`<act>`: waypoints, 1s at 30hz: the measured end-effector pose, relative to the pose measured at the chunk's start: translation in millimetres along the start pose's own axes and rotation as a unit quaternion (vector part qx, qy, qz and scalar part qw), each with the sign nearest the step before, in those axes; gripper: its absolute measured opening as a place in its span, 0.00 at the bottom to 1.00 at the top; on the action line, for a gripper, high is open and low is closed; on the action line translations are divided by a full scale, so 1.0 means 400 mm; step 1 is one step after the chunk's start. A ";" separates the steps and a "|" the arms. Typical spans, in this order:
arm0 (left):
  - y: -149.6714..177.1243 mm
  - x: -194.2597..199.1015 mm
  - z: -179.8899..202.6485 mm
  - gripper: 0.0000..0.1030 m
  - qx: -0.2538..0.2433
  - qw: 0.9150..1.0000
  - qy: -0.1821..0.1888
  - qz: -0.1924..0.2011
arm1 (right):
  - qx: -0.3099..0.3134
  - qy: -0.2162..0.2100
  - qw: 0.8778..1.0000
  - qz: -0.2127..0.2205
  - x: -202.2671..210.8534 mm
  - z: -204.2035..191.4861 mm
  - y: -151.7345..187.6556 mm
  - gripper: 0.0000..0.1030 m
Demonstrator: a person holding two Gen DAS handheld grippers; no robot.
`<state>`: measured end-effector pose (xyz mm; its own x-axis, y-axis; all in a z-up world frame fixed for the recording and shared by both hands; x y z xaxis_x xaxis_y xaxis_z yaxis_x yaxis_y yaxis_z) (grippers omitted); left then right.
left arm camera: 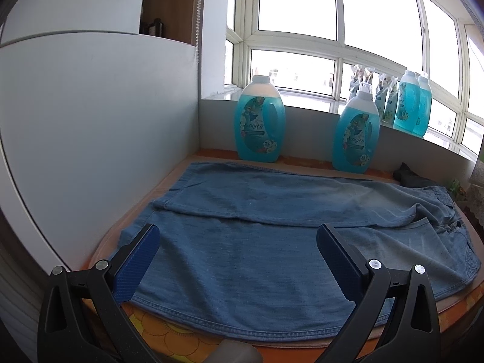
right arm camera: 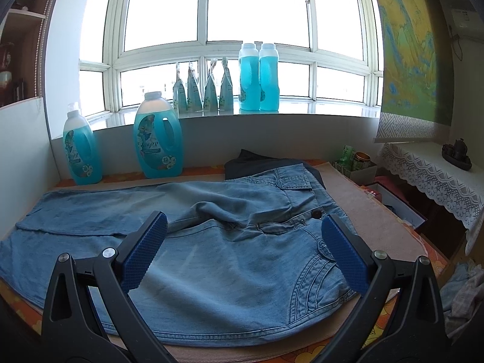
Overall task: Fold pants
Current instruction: 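Move both tools toward the jeans' leg hems near the detergent bottles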
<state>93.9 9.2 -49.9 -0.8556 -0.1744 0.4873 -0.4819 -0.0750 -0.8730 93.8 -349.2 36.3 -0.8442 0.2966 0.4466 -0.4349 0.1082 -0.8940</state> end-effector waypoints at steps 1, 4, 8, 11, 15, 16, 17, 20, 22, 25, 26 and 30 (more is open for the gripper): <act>0.000 -0.003 -0.005 1.00 0.001 1.000 0.000 -0.002 | 0.009 -0.007 1.000 -0.001 -0.006 -0.010 -0.004 1.00; -0.003 -0.009 -0.025 1.00 0.006 1.000 -0.003 0.001 | 0.030 -0.027 0.999 0.006 -0.021 -0.037 -0.021 1.00; -0.016 -0.023 -0.051 1.00 0.002 1.000 -0.015 0.009 | 0.059 -0.079 0.995 0.009 -0.055 -0.097 -0.036 1.00; -0.030 -0.041 -0.075 1.00 -0.003 1.000 -0.021 0.015 | 0.090 -0.115 0.989 -0.011 -0.091 -0.153 -0.041 1.00; -0.055 -0.074 -0.098 0.99 -0.019 1.000 -0.017 0.019 | 0.132 -0.140 0.981 -0.021 -0.131 -0.219 -0.063 1.00; -0.063 -0.083 -0.105 0.98 -0.020 1.000 -0.016 0.018 | 0.140 -0.143 0.980 -0.023 -0.142 -0.232 -0.070 1.00; -0.071 -0.091 -0.110 0.97 -0.021 0.999 -0.017 0.017 | 0.146 -0.147 0.978 -0.024 -0.154 -0.245 -0.079 1.00; -0.095 -0.120 -0.128 0.95 -0.021 1.000 -0.015 0.013 | 0.158 -0.164 0.973 -0.026 -0.187 -0.275 -0.102 1.00; -0.108 -0.148 -0.133 0.90 -0.017 1.000 -0.006 0.001 | 0.175 -0.172 0.969 -0.028 -0.213 -0.294 -0.117 1.00; -0.124 -0.191 -0.129 0.82 -0.014 1.000 0.011 -0.017 | 0.199 -0.191 0.960 -0.049 -0.265 -0.323 -0.137 1.00; -0.132 -0.204 -0.124 0.81 -0.016 0.999 0.019 -0.020 | 0.201 -0.207 0.956 -0.059 -0.285 -0.332 -0.142 1.00; -0.161 -0.256 -0.092 0.76 -0.021 0.998 0.052 -0.039 | 0.202 -0.242 0.945 -0.088 -0.362 -0.353 -0.166 1.00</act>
Point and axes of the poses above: each gripper's, at about its wrist camera, not at the fingertips, and x roughly against the way its jaws point, z to its right, y to its underside, the point moved 9 cm from there along -x, roughly the way its jaws point, and after that the axes turned 8 degrees about -y, right-handed, at the moved point
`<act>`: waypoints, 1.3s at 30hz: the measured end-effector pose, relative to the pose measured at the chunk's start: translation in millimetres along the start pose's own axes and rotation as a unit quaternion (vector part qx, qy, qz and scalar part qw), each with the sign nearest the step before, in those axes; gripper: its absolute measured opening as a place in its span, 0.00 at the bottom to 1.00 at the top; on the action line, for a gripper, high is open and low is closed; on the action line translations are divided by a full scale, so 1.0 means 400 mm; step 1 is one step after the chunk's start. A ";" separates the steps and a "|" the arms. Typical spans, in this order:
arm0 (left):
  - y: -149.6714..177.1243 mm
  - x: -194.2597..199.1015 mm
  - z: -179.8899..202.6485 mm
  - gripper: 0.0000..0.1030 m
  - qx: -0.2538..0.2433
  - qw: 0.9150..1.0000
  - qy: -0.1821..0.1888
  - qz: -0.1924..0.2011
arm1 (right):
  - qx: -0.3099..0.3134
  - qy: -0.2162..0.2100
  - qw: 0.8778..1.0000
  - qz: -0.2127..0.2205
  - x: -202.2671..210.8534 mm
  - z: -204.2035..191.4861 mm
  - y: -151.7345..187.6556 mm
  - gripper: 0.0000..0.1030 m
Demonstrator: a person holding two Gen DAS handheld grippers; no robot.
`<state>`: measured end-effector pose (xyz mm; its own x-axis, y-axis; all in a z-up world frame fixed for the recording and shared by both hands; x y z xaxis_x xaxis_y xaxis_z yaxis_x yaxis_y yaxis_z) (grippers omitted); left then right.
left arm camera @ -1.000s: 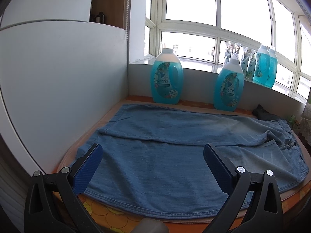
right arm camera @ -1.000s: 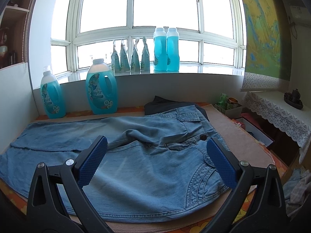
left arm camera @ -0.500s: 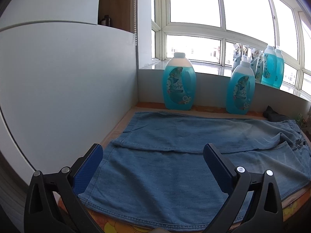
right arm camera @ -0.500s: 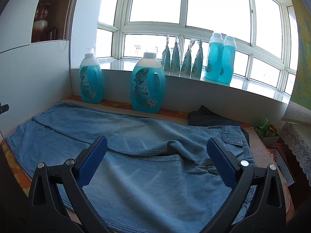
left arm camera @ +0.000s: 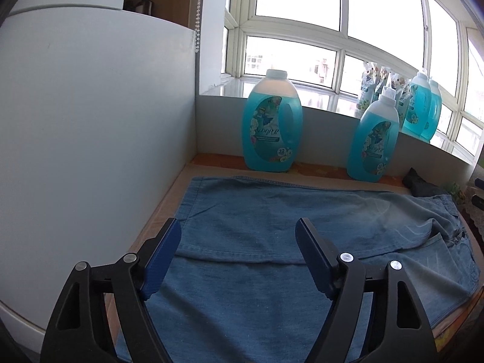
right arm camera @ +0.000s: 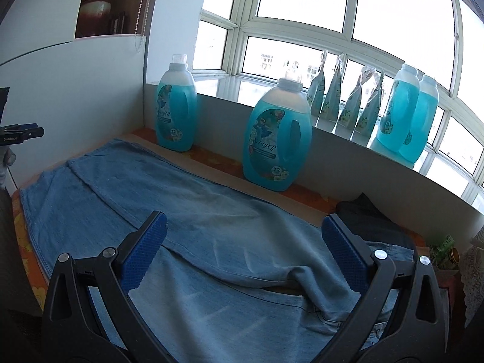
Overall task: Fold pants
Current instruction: 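Move both tools toward the jeans' leg hems near the detergent bottles, then close the left gripper on one hem while the right gripper grasps the other hem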
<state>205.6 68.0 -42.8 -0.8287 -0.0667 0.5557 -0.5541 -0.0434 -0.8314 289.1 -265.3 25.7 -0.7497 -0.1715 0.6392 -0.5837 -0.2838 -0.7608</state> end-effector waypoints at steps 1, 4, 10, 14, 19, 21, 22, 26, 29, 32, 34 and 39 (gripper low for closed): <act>-0.007 -0.015 0.006 0.75 -0.003 1.000 0.000 -0.005 | 0.002 -0.005 1.000 -0.006 -0.019 0.009 -0.007 1.00; -0.027 -0.063 0.027 0.75 -0.014 1.000 0.005 -0.023 | 0.010 -0.012 0.999 -0.034 -0.090 0.038 -0.023 1.00; -0.063 -0.192 0.064 0.74 -0.014 0.997 0.018 -0.075 | 0.035 -0.023 0.995 -0.086 -0.252 0.097 -0.033 1.00; -0.060 -0.311 0.091 0.73 -0.005 0.990 0.020 -0.137 | 0.035 -0.017 0.994 -0.103 -0.376 0.156 -0.014 0.98; -0.067 -0.438 0.096 0.71 0.012 0.982 -0.001 -0.189 | -0.004 -0.040 0.988 -0.152 -0.527 0.226 0.049 0.89; -0.077 -0.489 0.085 0.71 0.031 0.978 -0.010 -0.205 | -0.003 -0.046 0.985 -0.168 -0.566 0.238 0.071 0.87; -0.078 -0.513 0.078 0.70 0.046 0.976 -0.012 -0.214 | 0.000 -0.049 0.983 -0.175 -0.581 0.243 0.081 0.86; -0.066 -0.609 0.050 0.58 0.120 0.958 -0.006 -0.261 | 0.011 -0.064 0.981 -0.184 -0.618 0.259 0.093 0.86; -0.051 -0.664 0.020 0.58 0.148 0.950 -0.028 -0.275 | 0.010 -0.068 0.979 -0.190 -0.644 0.275 0.093 0.85; -0.046 -0.708 -0.003 0.57 0.178 0.944 -0.037 -0.276 | 0.006 -0.082 0.977 -0.196 -0.677 0.273 0.100 0.85; -0.044 -0.728 -0.026 0.57 0.197 0.941 -0.048 -0.272 | -0.002 -0.093 0.975 -0.202 -0.691 0.271 0.116 0.85; -0.021 -0.776 -0.055 0.56 0.225 0.928 -0.066 -0.289 | 0.010 -0.108 0.968 -0.224 -0.721 0.245 0.158 0.85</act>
Point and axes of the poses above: each gripper's, at about its wrist camera, not at the fingertips, and x roughly against the way its jaws point, z to its right, y to its underside, the point moved 9 cm from there along -x, roughly the way its jaws point, and after that the axes turned 8 degrees about -y, right-handed, at the moved point
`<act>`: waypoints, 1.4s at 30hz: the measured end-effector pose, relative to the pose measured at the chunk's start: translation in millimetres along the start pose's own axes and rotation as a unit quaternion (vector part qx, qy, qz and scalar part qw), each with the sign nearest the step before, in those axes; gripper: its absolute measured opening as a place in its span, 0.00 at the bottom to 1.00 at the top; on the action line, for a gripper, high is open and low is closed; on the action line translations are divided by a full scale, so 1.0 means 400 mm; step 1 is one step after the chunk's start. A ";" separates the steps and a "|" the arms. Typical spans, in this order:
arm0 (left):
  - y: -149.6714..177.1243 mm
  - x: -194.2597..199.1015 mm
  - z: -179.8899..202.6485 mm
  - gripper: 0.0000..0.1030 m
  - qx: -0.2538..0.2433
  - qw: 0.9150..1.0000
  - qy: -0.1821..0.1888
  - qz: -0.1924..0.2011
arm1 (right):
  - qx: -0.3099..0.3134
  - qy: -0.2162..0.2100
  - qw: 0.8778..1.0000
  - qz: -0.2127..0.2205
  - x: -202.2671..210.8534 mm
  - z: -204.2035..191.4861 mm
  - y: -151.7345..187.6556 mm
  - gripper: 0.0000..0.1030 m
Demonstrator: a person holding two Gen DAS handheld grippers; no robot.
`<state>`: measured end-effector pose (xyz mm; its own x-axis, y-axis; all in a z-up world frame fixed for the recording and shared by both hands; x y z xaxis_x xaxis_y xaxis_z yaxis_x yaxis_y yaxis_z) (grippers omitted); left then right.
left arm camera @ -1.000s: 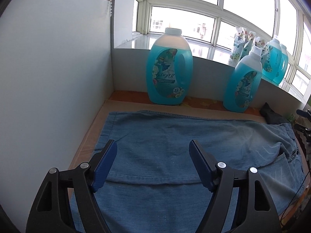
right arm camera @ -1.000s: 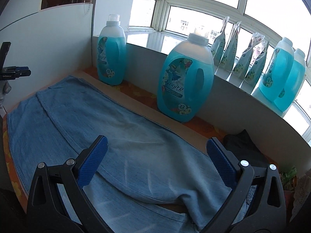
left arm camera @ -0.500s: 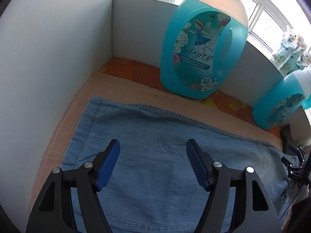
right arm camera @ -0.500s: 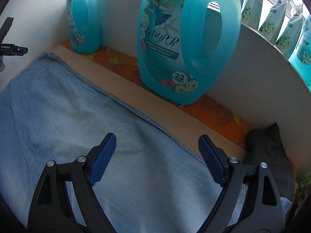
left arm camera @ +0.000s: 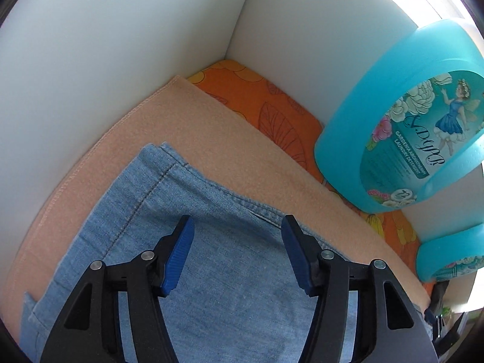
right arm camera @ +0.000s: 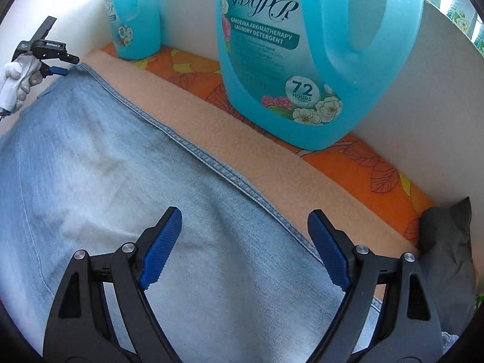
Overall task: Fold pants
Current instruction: 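Close the left gripper on one hem while the right gripper grasps the other hem, then lift both hems and fold the legs over toward the waistband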
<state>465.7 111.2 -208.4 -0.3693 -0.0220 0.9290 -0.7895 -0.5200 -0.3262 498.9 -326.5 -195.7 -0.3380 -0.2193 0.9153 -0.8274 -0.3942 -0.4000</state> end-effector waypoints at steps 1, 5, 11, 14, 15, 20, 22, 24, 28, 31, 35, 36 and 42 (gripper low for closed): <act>-0.002 -0.005 -0.002 0.56 0.002 1.000 -0.001 -0.002 | 0.002 -0.001 1.000 -0.003 -0.008 -0.003 0.005 0.85; -0.017 -0.019 -0.010 0.56 0.014 1.000 -0.010 0.011 | 0.001 -0.008 1.000 -0.001 -0.020 -0.004 0.009 0.85; -0.028 -0.018 -0.002 0.52 -0.008 0.998 -0.038 0.055 | -0.012 -0.032 0.999 0.008 -0.016 -0.010 0.017 0.69; -0.024 -0.013 -0.005 0.21 -0.048 0.992 -0.087 0.074 | -0.030 -0.028 0.999 0.017 0.003 0.007 0.028 0.53; -0.026 -0.011 -0.013 0.14 -0.040 0.993 -0.080 0.075 | -0.040 -0.025 0.999 0.020 0.008 0.016 0.029 0.37; -0.018 0.012 -0.039 0.06 -0.025 0.996 -0.044 0.075 | -0.057 -0.036 0.997 0.030 0.043 0.014 0.041 0.10; -0.012 0.034 -0.044 0.03 -0.026 0.996 -0.031 0.075 | -0.043 -0.030 0.998 0.035 0.055 -0.004 0.041 0.08; -0.006 0.066 -0.051 0.03 -0.024 0.996 -0.016 0.080 | -0.033 -0.026 0.998 0.038 0.072 -0.021 0.046 0.07; -0.002 0.126 -0.052 0.02 -0.030 0.995 -0.001 0.094 | -0.009 -0.027 0.999 0.042 0.095 -0.033 0.039 0.06; 0.009 0.167 -0.043 0.02 -0.049 0.993 -0.001 0.108 | -0.012 -0.022 0.999 0.043 0.110 -0.037 0.040 0.06; 0.027 0.204 -0.055 0.02 -0.047 0.992 0.027 0.114 | -0.004 -0.012 0.998 0.064 0.163 -0.073 0.054 0.05; 0.035 0.225 -0.063 0.02 -0.049 0.991 0.032 0.119 | -0.010 -0.010 0.997 0.072 0.184 -0.081 0.059 0.05; 0.073 0.348 -0.141 0.02 -0.052 0.985 0.051 0.160 | -0.002 -0.010 0.994 0.111 0.303 -0.176 0.110 0.05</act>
Point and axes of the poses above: each gripper's, at about its wrist camera, not at the fingertips, and x roughly against the way its jaws point, z to its right, y to its underside, the point moved 9 cm from there along -x, roughly the way its jaws point, and after that the axes turned 8 degrees about -y, right-handed, at the moved point
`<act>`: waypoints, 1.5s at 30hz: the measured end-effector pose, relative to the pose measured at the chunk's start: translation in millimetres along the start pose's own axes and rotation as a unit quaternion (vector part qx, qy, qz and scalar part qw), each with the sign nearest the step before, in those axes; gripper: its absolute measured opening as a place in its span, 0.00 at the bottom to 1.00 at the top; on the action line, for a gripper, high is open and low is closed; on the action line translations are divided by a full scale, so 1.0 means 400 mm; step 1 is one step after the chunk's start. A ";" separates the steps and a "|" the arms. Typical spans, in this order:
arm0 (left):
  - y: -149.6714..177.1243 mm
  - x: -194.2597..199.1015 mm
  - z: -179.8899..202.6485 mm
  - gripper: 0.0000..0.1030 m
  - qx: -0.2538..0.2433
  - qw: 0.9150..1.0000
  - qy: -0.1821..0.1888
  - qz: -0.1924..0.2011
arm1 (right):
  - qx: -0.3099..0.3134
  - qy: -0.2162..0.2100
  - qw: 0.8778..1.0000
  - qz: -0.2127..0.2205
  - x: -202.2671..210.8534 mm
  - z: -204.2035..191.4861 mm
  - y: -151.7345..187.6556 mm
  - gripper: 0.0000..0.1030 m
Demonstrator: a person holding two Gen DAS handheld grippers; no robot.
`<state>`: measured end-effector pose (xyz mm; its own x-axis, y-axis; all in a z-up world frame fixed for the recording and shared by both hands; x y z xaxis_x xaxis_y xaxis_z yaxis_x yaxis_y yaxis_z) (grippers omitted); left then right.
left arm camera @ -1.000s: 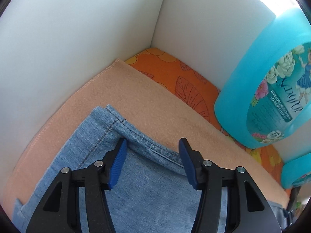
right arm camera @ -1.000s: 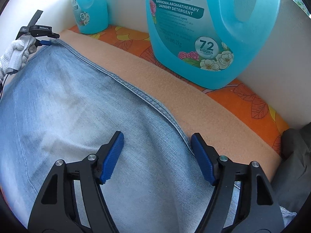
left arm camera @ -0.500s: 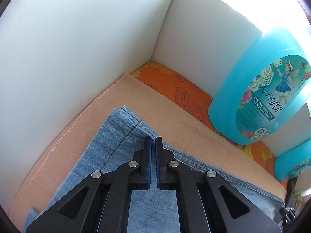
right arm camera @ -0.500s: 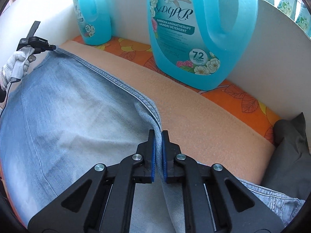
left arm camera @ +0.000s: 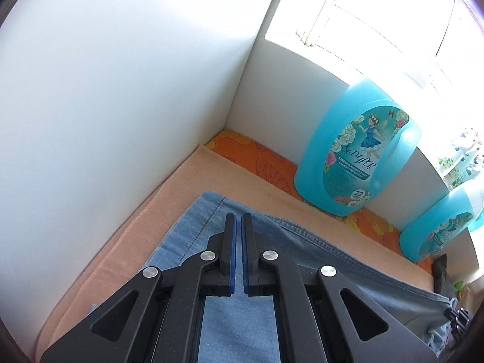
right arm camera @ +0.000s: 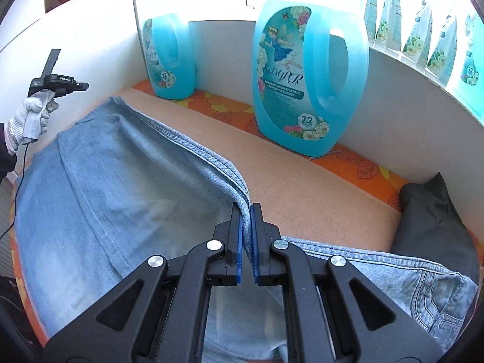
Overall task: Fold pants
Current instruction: 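Lift both hems and fold the legs over toward the waistband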
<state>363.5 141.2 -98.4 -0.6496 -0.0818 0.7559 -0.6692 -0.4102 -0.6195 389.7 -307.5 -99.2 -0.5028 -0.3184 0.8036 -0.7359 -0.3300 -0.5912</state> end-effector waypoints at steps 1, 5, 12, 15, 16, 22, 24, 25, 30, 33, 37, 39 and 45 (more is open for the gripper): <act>0.005 -0.001 -0.009 0.02 -0.003 1.000 0.003 -0.007 | 0.001 0.002 1.000 -0.001 0.007 -0.017 0.004 0.05; 0.011 -0.028 0.010 0.02 -0.014 1.000 0.018 -0.019 | 0.000 -0.016 1.000 -0.003 0.030 -0.098 0.037 0.05; 0.044 -0.098 0.145 0.36 -0.033 0.995 0.048 -0.080 | 0.023 -0.053 0.997 -0.053 0.040 -0.255 0.200 0.05; 0.054 -0.151 0.181 0.38 -0.023 0.993 0.050 -0.108 | 0.024 -0.046 0.996 -0.072 0.029 -0.262 0.257 0.05; 0.064 -0.173 0.191 0.39 -0.018 0.991 0.049 -0.122 | 0.020 -0.047 0.996 -0.075 0.025 -0.260 0.268 0.05; 0.134 -0.262 0.219 0.39 -0.026 0.979 0.023 -0.202 | 0.033 -0.045 0.995 -0.078 0.017 -0.259 0.287 0.05; 0.147 -0.281 0.207 0.39 -0.033 0.976 0.005 -0.214 | 0.033 -0.048 0.995 -0.076 0.015 -0.257 0.287 0.05; 0.145 -0.285 0.203 0.39 -0.028 0.977 0.006 -0.209 | 0.034 -0.050 0.995 -0.076 0.014 -0.257 0.287 0.05; 0.137 -0.295 0.208 0.38 -0.043 0.982 -0.017 -0.185 | 0.033 -0.054 0.995 -0.073 0.009 -0.253 0.290 0.05; 0.142 -0.299 0.208 0.08 -0.067 0.985 -0.034 -0.154 | 0.031 -0.050 0.996 -0.068 0.013 -0.250 0.283 0.05; 0.141 -0.282 0.186 0.04 -0.039 0.989 -0.010 -0.140 | 0.031 -0.030 0.997 -0.057 0.025 -0.239 0.258 0.05; 0.128 -0.252 0.177 0.03 -0.024 0.992 0.004 -0.126 | 0.033 -0.014 0.998 -0.045 0.039 -0.232 0.236 0.05; 0.064 -0.057 0.129 0.03 -0.005 0.997 0.055 -0.060 | 0.039 0.020 0.999 -0.004 0.114 -0.236 0.167 0.05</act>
<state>380.0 85.6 -120.5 -0.5991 0.0673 0.7979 -0.7481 -0.4023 -0.5278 274.8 -260.2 -95.5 -0.5155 -0.2792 0.8101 -0.7042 -0.4007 -0.5862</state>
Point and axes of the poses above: each gripper's, at about its wrist camera, not at the fingertips, and x roughly against the way its jaws point, z to its right, y to its underside, the point moved 9 cm from there along -x, roughly the way its jaws point, and after that the axes turned 8 degrees about -y, right-handed, at the moved point
